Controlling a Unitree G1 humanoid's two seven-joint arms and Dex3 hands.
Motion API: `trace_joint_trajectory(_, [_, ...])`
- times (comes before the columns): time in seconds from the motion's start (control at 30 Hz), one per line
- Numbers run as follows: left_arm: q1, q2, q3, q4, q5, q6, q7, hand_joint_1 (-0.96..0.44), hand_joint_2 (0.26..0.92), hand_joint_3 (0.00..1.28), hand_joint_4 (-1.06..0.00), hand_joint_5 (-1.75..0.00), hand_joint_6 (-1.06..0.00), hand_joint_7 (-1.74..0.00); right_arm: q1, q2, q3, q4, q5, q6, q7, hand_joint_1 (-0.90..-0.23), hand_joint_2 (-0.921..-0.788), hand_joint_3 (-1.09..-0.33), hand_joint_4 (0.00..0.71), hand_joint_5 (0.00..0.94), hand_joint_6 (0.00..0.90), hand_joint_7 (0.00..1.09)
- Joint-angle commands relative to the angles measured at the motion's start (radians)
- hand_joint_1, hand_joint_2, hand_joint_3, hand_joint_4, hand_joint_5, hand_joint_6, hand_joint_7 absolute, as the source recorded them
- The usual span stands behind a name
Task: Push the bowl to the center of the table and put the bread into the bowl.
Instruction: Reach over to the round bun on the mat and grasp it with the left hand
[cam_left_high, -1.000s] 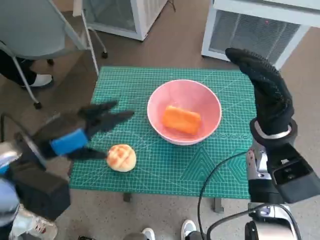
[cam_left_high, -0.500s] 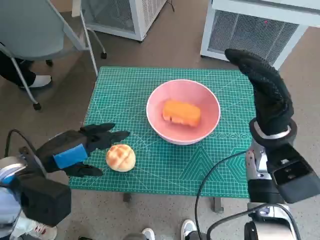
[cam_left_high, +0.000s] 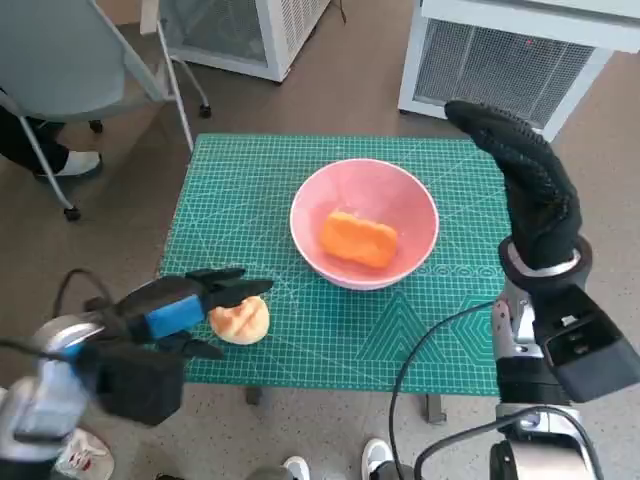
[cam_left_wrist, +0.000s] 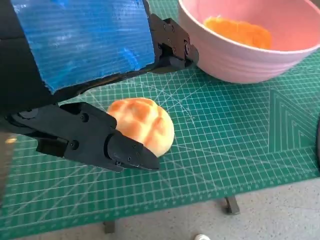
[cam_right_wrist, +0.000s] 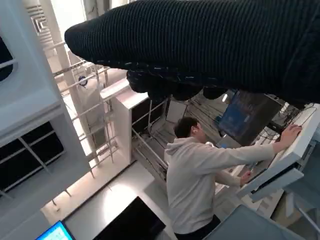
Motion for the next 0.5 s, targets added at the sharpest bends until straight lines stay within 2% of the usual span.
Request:
trace_joint_trajectory(0.03, [-0.059, -0.042, -0.064, 0.110, 0.061, -0.025, 0.037, -0.19, 0.898, 0.00, -0.28, -0.02, -0.35, -0.03, 0.012, -0.003, 0.003, -0.002, 0.005, 0.013, 0.015, -0.552, -0.921, -0.730, 0.273, 0.001, 0.213, 0.27])
trace_joint_trajectory(0.3, [-0.107, -0.070, -0.126, 0.200, 0.143, -0.008, 0.063, -0.16, 0.917, 0.01, -0.41, -0.02, -0.49, -0.05, 0.009, -0.005, 0.002, 0.000, 0.007, 0.012, 0.022, -0.554, -0.921, -0.730, 0.273, 0.001, 0.210, 0.28])
trace_joint_trajectory(0.33, [-0.111, -0.073, -0.133, 0.209, 0.159, -0.005, 0.070, -0.16, 0.918, 0.01, -0.45, -0.03, -0.52, -0.06, 0.010, -0.006, 0.002, -0.001, 0.007, 0.011, 0.023, -0.555, -0.921, -0.730, 0.273, 0.001, 0.210, 0.28])
trace_joint_trajectory(0.37, [-0.114, -0.075, -0.138, 0.216, 0.170, -0.003, 0.075, -0.13, 0.918, 0.03, -0.57, -0.07, -0.59, -0.09, 0.011, -0.007, 0.001, -0.001, 0.007, 0.011, 0.023, -0.561, -0.921, -0.729, 0.273, 0.001, 0.209, 0.28])
trace_joint_trajectory(0.4, [-0.116, -0.076, -0.141, 0.221, 0.179, -0.002, 0.081, -0.13, 0.919, 0.03, -0.62, -0.09, -0.62, -0.11, 0.012, -0.008, 0.001, -0.003, 0.006, 0.011, 0.022, -0.563, -0.921, -0.729, 0.273, 0.001, 0.209, 0.28])
trace_joint_trajectory(0.43, [-0.116, -0.077, -0.142, 0.223, 0.183, -0.002, 0.084, 0.05, 0.919, 0.08, -0.60, -0.54, -0.69, -0.15, 0.013, -0.008, 0.001, -0.005, 0.005, 0.011, 0.022, -0.566, -0.921, -0.728, 0.273, 0.001, 0.208, 0.28])
trace_joint_trajectory(0.47, [-0.116, -0.074, -0.138, 0.221, 0.184, -0.006, 0.087, 0.16, 0.920, 0.12, -0.58, -0.83, -0.69, -0.25, 0.014, -0.009, 0.001, -0.007, 0.003, 0.010, 0.020, -0.568, -0.921, -0.727, 0.273, 0.001, 0.207, 0.28])
trace_joint_trajectory(0.5, [-0.116, -0.072, -0.135, 0.220, 0.184, -0.009, 0.089, 0.13, 0.920, 0.12, -0.60, -0.93, -0.66, -0.43, 0.015, -0.010, 0.001, -0.008, 0.002, 0.010, 0.019, -0.569, -0.921, -0.727, 0.273, 0.001, 0.207, 0.28])
